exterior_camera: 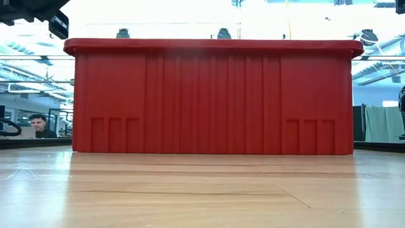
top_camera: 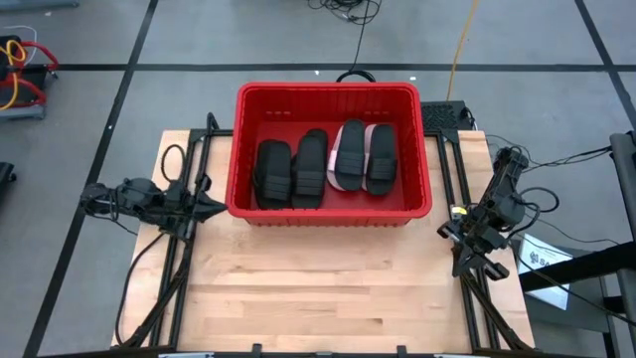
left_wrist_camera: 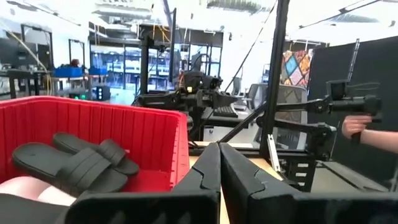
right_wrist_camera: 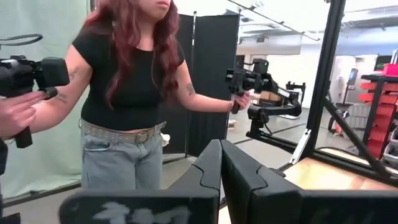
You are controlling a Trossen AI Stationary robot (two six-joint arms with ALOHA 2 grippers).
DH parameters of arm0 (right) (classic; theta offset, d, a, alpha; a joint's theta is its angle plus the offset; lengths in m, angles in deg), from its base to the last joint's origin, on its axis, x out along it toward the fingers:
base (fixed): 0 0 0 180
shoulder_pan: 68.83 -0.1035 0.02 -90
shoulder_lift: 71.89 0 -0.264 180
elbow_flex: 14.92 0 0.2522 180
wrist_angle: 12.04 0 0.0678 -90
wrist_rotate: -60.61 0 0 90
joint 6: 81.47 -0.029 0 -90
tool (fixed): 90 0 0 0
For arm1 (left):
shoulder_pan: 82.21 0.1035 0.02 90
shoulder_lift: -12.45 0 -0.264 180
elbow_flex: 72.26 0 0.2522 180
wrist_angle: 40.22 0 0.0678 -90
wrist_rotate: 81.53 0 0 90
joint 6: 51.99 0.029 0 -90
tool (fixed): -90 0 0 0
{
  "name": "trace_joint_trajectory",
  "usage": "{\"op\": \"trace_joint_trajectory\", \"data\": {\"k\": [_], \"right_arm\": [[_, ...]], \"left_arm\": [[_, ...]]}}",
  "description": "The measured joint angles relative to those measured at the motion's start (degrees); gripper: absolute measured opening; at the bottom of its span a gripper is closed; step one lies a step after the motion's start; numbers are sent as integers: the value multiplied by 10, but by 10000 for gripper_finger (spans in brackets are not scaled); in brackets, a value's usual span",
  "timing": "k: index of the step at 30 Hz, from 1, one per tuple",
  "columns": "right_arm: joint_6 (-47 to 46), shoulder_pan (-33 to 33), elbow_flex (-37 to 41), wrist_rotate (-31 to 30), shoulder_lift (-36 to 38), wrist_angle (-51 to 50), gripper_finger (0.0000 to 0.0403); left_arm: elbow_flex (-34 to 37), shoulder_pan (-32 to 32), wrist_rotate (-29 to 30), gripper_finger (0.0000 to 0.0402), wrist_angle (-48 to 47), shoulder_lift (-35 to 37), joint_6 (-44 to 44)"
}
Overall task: Pick and place slides into bin
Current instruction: Return to Home Position
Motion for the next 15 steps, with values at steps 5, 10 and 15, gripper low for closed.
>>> {"op": "trace_joint_trajectory", "data": {"k": [5, 10, 15], "right_arm": [[1, 0, 1, 30, 0, 4, 0], [-1, 0, 18, 51, 0, 5, 0], [-18, 0, 47, 103, 0, 49, 0]], "left_arm": [[36, 0, -29, 1, 29, -1, 16], [87, 0, -93, 4, 94, 0, 7], [124, 0, -126, 4, 133, 0, 14]]}}
